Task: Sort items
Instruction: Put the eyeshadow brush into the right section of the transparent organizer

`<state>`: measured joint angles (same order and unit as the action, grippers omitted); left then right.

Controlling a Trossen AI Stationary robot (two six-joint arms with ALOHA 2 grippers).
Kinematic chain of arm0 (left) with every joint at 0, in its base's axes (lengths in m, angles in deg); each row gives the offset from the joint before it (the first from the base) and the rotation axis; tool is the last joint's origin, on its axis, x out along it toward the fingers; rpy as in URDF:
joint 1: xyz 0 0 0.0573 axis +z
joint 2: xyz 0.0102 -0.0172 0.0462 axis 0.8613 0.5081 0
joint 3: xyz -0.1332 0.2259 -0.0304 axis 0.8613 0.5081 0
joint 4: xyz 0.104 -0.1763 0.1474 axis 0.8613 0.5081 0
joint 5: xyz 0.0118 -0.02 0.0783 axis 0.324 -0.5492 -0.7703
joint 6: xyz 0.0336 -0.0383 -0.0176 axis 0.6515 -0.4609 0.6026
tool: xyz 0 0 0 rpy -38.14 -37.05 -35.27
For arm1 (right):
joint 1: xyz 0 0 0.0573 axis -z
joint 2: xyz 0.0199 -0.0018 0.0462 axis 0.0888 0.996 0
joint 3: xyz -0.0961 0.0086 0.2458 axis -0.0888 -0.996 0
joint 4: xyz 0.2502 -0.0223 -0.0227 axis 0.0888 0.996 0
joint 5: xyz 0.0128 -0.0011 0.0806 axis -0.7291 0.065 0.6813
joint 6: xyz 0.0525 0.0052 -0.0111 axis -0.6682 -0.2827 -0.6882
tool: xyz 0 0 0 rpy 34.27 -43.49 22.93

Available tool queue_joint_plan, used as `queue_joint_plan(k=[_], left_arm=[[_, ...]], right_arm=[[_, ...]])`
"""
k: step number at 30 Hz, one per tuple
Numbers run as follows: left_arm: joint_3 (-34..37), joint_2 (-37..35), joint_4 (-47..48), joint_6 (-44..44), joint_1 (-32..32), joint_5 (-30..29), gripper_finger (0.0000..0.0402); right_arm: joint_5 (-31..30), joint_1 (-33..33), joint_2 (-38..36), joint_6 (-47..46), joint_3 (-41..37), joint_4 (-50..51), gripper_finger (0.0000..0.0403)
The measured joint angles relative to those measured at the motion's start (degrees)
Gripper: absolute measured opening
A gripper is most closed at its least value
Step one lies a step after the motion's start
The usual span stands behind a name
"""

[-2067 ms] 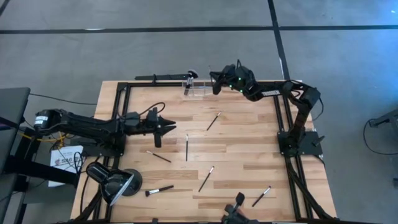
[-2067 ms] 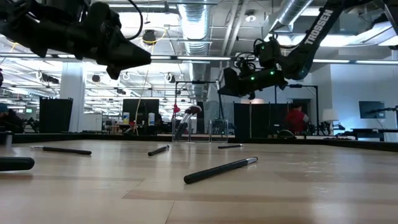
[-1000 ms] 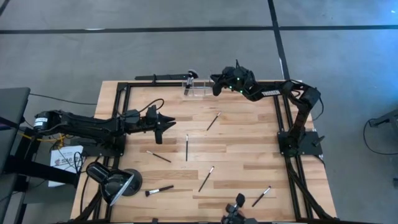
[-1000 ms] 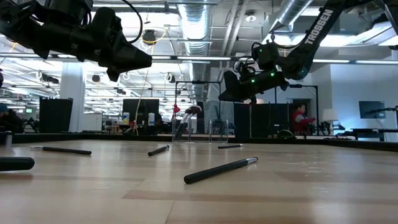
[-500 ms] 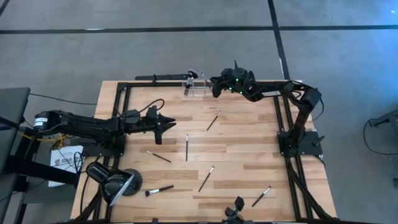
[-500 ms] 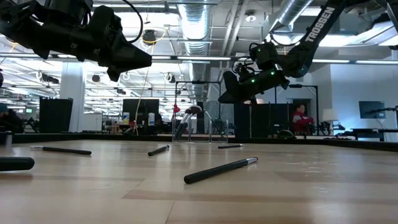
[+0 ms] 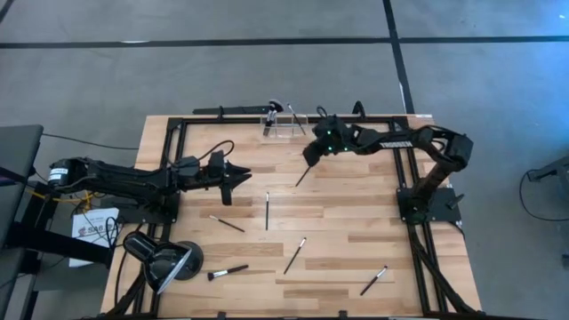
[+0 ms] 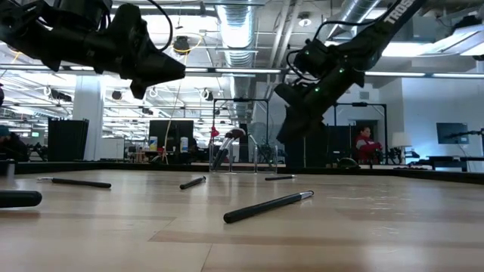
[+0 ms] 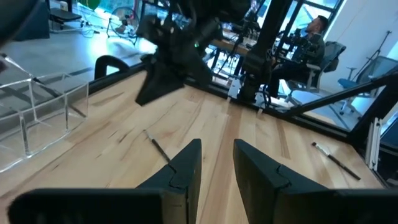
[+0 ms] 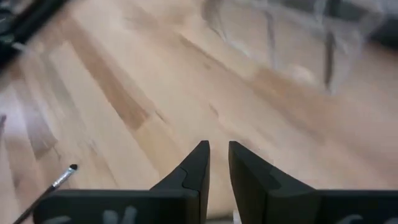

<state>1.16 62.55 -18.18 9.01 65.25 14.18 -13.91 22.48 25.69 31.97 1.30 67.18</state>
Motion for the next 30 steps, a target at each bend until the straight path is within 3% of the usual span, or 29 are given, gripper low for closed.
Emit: queue_joint_plan(k=[7, 20, 26, 30], left_arm=[[-0.02, -0.01, 0.68, -3.70, -0.17, 0.04, 0.0090], [-0.02, 0.00, 5.83, -6.55, -2.78, -1.11, 0.0090], [-0.33, 1.29, 7.77, -7.54, -2.75, -4.36, 0.0090], [-3.13, 4.47, 12.10, -7.74, -2.76, -5.21, 0.0090]], right_arm=[[-3.48, -6.66, -1.53, -2.08, 1.02, 10.61, 0.0052], [-24.14, -26.51, -5.97, -4.89, 1.07, 11.79, 0.0052], [-25.00, -28.64, -3.08, -8.66, 1.76, 8.79, 0.0052], [-24.20, -28.62, -1.42, -9.07, 4.25, 12.61, 0.0052]])
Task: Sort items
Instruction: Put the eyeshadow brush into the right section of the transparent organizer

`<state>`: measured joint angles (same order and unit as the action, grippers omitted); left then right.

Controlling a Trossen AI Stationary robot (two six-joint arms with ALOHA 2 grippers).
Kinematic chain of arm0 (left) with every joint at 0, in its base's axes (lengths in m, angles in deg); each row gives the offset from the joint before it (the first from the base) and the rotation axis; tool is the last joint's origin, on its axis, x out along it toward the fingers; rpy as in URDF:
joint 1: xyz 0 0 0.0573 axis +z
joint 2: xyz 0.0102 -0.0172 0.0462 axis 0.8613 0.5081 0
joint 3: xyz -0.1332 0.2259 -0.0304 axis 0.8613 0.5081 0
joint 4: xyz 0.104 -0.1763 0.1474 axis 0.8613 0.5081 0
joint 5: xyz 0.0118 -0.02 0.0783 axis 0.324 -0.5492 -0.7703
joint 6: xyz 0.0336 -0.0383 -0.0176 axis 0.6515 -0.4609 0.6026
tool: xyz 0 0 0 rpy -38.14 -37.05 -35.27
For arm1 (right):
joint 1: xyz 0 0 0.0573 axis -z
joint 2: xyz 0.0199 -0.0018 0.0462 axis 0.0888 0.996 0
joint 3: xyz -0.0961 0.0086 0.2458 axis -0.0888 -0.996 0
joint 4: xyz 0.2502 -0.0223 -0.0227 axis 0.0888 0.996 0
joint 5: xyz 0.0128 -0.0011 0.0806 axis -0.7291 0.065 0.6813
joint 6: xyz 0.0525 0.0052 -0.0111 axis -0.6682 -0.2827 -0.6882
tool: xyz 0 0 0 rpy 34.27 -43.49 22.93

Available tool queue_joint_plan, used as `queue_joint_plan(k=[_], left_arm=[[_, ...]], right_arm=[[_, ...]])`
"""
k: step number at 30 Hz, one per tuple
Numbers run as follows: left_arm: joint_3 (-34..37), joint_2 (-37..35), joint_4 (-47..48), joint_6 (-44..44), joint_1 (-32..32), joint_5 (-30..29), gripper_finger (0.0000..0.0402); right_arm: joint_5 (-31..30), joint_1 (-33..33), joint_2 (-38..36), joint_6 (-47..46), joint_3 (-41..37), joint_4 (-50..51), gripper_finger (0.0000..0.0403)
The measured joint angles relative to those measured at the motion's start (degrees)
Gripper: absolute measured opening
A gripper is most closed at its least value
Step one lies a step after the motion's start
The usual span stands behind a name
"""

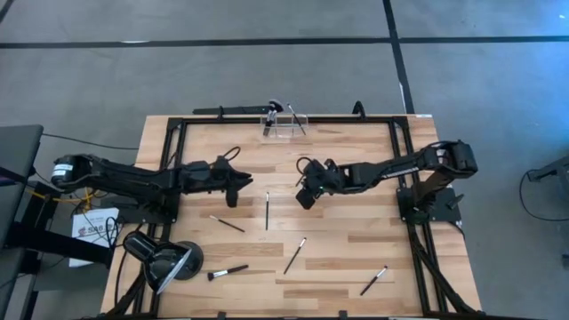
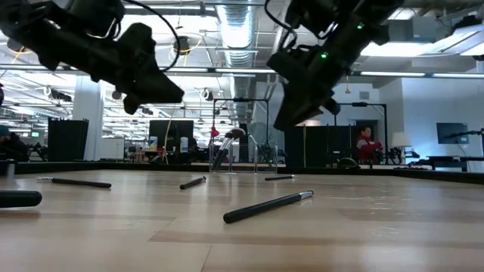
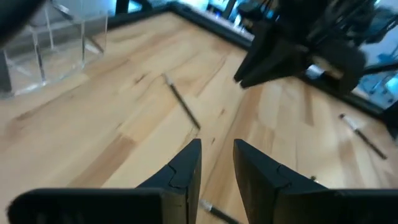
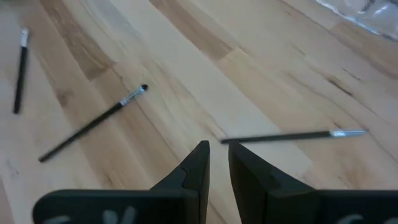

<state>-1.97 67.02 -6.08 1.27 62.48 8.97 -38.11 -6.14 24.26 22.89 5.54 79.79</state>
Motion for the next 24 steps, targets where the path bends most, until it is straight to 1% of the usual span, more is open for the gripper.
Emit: queue_joint_plan(k=[2, 6, 8, 12, 13, 15, 17, 19, 20, 21, 24], left_arm=[[-1.97, 3.21, 0.39, -1.35, -0.66, -0.06, 0.0090], [-5.69, 10.11, 1.05, -1.78, -3.30, -0.36, 0.0090], [-7.75, 13.79, 2.03, -1.81, -4.46, -1.94, 0.0090], [-12.59, 20.11, 3.56, -3.97, -5.84, -4.70, 0.0090], [-14.73, 21.40, 5.98, -4.17, -6.02, -4.88, 0.0090], [-19.69, 22.37, 16.75, -4.09, -6.05, -6.47, 0.0090], [-26.25, 24.11, 29.00, -3.82, -6.07, -10.45, 0.0090], [-31.53, 24.77, 39.76, -3.82, -6.01, -13.87, 0.0090], [-33.95, 25.45, 43.11, -4.11, -5.97, -14.49, 0.0090], [-36.02, 25.96, 44.32, -4.49, -5.71, -14.29, 0.0090], [-40.85, 26.81, 49.19, -6.41, -5.19, -12.78, 0.0090]], right_arm=[[0.01, -0.06, -0.15, -0.03, 0.75, 2.73, 0.0052], [-0.59, -1.95, -0.92, -0.40, 1.27, 4.34, 0.0052], [-1.73, -3.38, -1.13, -0.53, 1.33, 4.45, 0.0052], [-3.89, -5.55, -2.18, 0.69, 1.35, 8.21, 0.0052], [-4.54, -5.77, -2.89, 1.70, 1.31, 10.19, 0.0052], [-6.53, -5.50, -4.11, 4.23, 1.30, 11.65, 0.0052], [-9.91, -4.76, -6.13, 7.18, 1.28, 13.62, 0.0052], [-14.14, -3.55, -8.28, 10.33, 1.51, 12.82, 0.0052], [-16.07, -2.86, -9.57, 12.01, 1.51, 12.99, 0.0052], [-17.66, -2.08, -11.04, 13.75, 1.46, 13.03, 0.0052], [-19.32, 0.18, -15.31, 16.36, 1.46, 12.25, 0.0052]])
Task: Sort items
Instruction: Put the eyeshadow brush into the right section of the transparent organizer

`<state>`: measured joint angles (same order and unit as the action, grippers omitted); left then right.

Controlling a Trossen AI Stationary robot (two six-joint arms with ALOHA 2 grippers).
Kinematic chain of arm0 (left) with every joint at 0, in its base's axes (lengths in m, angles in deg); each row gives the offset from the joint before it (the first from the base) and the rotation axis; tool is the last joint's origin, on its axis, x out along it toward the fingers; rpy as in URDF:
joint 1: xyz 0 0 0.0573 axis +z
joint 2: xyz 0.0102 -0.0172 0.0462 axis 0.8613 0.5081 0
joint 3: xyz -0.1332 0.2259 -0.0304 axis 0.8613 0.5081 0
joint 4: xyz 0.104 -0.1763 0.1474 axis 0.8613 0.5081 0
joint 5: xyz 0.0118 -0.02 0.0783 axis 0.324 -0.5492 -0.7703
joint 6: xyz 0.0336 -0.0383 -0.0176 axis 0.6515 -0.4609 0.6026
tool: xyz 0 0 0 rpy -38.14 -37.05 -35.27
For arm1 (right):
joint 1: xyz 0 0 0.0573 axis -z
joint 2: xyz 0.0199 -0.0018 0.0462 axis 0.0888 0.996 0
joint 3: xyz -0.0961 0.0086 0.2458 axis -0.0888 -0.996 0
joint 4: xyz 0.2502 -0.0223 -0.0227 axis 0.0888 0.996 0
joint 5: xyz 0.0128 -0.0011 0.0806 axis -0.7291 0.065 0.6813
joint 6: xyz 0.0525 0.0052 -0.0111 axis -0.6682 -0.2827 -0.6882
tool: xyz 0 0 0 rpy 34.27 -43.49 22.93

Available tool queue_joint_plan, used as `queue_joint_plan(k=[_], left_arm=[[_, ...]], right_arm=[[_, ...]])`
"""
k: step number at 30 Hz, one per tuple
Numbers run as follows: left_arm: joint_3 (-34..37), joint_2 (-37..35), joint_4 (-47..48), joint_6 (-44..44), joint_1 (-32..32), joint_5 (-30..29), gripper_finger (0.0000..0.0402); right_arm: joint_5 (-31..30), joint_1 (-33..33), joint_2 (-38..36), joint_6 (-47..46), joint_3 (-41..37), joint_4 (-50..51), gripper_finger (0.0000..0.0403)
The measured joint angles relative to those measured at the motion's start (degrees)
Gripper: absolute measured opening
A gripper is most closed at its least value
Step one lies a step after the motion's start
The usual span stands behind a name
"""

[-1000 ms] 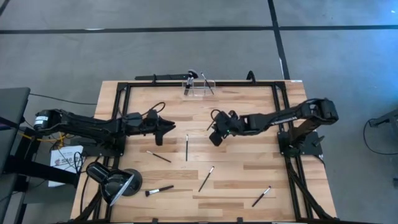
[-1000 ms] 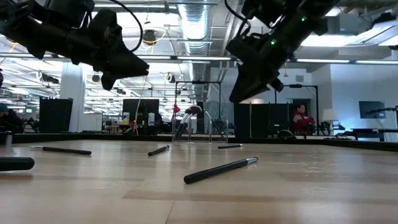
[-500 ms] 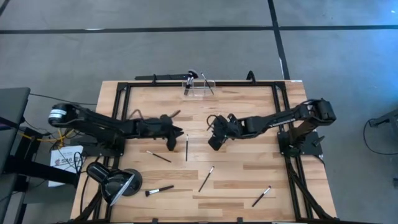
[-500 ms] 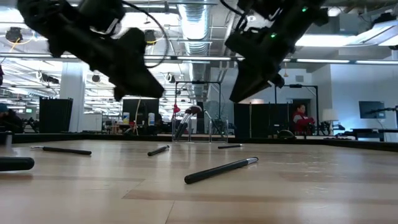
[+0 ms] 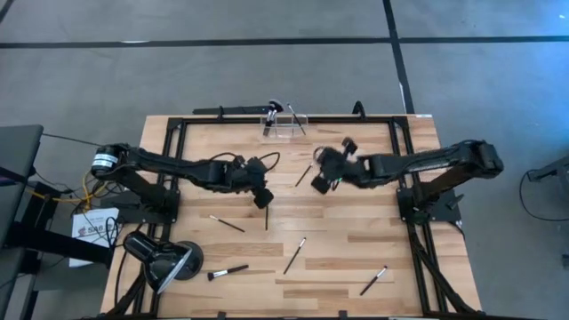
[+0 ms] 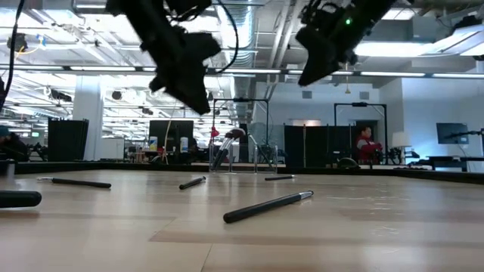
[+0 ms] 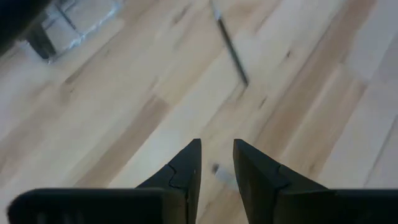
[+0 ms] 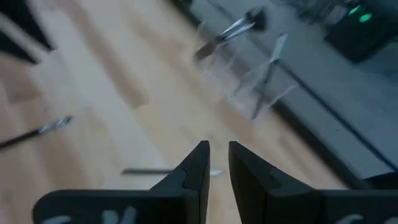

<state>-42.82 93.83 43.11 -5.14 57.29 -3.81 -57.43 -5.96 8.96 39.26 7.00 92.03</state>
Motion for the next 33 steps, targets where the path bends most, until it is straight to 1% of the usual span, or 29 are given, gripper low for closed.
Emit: queue_joint_plan(k=[1, 2, 4, 8, 11, 13, 16, 19, 21, 29, 33], left_arm=[[-1.66, 0.71, 0.48, -0.78, 0.05, 0.00, 0.0090], [-3.08, 1.48, 2.93, -1.15, 0.07, -0.01, 0.0090], [-6.92, 4.04, 10.00, -2.65, -0.07, 0.62, 0.0090], [-16.10, 10.95, 21.11, -5.71, -0.58, 5.02, 0.0090], [-20.65, 14.54, 22.40, -7.74, -0.73, 10.77, 0.0090], [-22.11, 15.94, 22.09, -9.79, -0.25, 14.89, 0.0090], [-21.91, 16.47, 22.70, -13.17, 1.04, 18.16, 0.0090], [-20.23, 16.98, 22.46, -15.81, 3.31, 23.91, 0.0094], [-19.30, 17.61, 22.52, -16.84, 4.60, 26.42, 0.0101], [-13.50, 18.10, 20.01, -18.01, 7.56, 27.56, 0.0141], [-11.49, 18.10, 15.07, -19.74, 7.33, 31.08, 0.0153]], right_arm=[[-0.10, 0.60, -1.23, 0.12, 0.00, 0.28, 0.0052], [-0.09, 1.10, -2.25, 0.16, 0.00, 0.33, 0.0052], [-0.11, 1.36, -4.17, 0.12, -0.35, 0.96, 0.0052], [-0.20, -0.09, -6.29, 1.19, -2.89, 1.71, 0.0052], [-0.24, -0.17, -7.35, 2.52, -4.47, 1.18, 0.0052], [-0.41, 0.69, -8.28, 3.02, -4.87, 2.17, 0.0052], [-0.64, 1.13, -8.95, 3.13, -4.82, 0.54, 0.0052], [-0.59, 0.57, -9.36, 3.61, -4.75, -2.22, 0.0052], [-0.57, 0.02, -9.40, 4.44, -4.79, -2.64, 0.0052], [-0.41, -1.80, -9.22, 5.27, -4.79, -3.61, 0.0052], [-0.42, -2.15, -9.19, 5.27, -4.79, -3.59, 0.0052]])
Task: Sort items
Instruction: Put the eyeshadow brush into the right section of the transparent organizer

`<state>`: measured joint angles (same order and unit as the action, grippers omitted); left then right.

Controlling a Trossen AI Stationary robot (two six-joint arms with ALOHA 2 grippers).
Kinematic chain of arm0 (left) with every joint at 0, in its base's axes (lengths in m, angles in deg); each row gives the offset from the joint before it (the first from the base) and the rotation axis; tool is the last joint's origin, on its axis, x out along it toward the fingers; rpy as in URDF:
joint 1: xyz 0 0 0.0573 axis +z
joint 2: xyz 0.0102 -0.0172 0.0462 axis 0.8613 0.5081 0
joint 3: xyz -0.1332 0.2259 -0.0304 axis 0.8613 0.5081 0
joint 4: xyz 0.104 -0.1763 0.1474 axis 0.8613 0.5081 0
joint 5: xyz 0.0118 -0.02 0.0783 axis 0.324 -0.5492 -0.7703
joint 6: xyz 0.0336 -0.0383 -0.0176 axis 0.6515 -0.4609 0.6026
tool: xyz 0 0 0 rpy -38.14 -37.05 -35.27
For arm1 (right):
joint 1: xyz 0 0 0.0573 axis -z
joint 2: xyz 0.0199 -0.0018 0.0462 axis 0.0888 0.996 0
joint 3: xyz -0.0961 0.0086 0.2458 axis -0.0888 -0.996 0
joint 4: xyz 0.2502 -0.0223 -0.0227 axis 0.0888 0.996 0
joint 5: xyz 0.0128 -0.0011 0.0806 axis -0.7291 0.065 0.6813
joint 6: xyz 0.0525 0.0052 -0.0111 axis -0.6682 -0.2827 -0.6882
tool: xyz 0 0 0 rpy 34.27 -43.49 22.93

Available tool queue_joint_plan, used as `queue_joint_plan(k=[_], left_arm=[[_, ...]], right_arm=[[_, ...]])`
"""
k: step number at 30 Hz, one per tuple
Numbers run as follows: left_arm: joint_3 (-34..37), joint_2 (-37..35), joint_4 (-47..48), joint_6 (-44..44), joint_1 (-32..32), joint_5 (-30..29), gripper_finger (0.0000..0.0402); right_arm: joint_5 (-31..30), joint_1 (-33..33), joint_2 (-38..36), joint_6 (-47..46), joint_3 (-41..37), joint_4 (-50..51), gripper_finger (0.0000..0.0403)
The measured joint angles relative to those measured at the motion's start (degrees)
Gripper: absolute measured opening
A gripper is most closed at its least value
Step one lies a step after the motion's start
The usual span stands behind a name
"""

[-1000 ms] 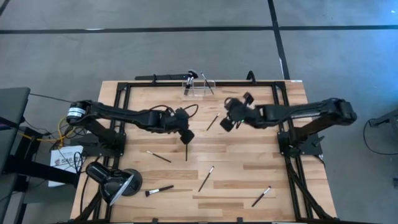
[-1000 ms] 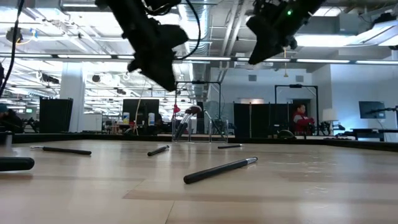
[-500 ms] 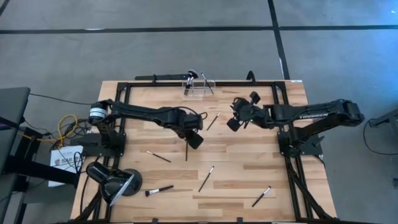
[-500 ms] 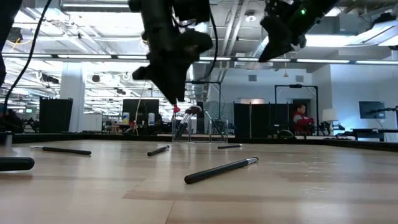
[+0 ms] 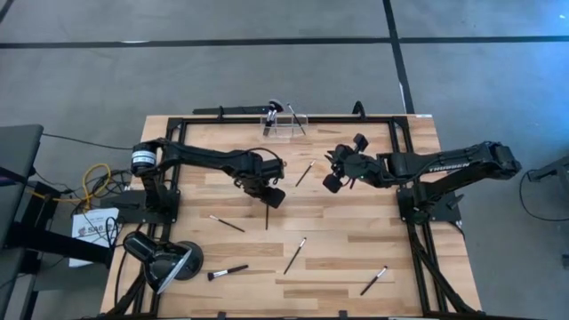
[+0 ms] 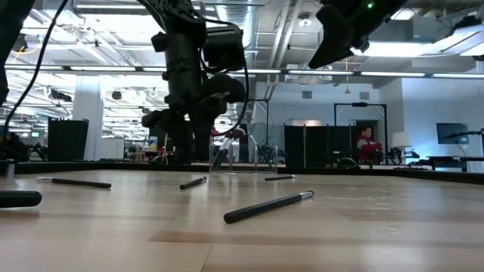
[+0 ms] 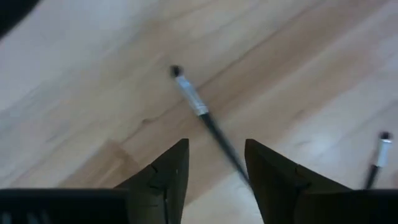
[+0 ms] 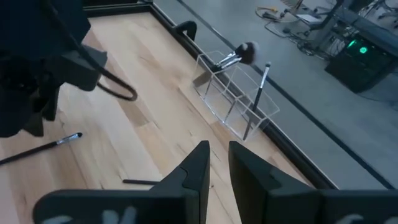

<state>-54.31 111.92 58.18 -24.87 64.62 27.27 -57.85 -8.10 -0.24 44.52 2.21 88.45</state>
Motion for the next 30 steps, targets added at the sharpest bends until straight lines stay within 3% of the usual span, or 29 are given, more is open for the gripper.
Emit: queue_joint_plan(k=[10, 22, 30], left_arm=[[0.51, 2.59, -2.38, 0.16, -0.38, -1.78, 0.0157], [0.22, 6.17, -2.01, 7.57, -0.78, -4.52, 0.0153], [0.67, 4.20, 6.02, 14.16, -0.71, -9.97, 0.0084]], right_arm=[[0.07, 0.02, 0.00, -0.02, 0.00, -0.32, 0.0052], [0.16, 0.02, 0.00, -0.03, -0.02, -0.24, 0.0052], [0.19, 0.02, 0.00, -0.03, -0.02, -0.21, 0.0052]])
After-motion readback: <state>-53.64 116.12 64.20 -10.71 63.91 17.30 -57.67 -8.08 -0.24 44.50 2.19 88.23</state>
